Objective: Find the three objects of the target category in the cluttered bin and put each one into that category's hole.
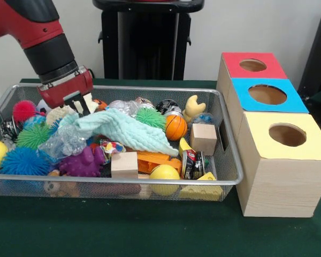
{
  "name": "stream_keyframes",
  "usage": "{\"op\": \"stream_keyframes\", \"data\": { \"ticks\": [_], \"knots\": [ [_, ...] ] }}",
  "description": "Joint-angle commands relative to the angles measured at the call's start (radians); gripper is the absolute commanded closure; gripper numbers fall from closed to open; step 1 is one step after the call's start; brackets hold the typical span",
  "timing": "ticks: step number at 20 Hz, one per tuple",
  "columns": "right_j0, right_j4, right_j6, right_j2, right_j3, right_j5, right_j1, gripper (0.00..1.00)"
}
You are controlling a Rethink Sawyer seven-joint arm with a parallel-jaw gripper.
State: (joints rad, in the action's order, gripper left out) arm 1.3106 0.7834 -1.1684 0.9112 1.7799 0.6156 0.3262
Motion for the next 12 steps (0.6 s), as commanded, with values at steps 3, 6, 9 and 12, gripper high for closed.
{"op": "stream_keyframes", "data": {
  "ticks": [3, 6, 9, 12],
  "knots": [
    [-0.048, -0.107, -0.154, -0.083, 0.014, 0.023, 0.055, 1.00],
    [-0.054, -0.131, -0.153, -0.091, 0.032, 0.016, 0.086, 1.00],
    [-0.062, -0.167, -0.178, -0.087, 0.088, 0.004, 0.161, 1.00],
    [-0.068, -0.209, -0.214, -0.082, 0.152, -0.010, 0.240, 1.00]
  ]
}}
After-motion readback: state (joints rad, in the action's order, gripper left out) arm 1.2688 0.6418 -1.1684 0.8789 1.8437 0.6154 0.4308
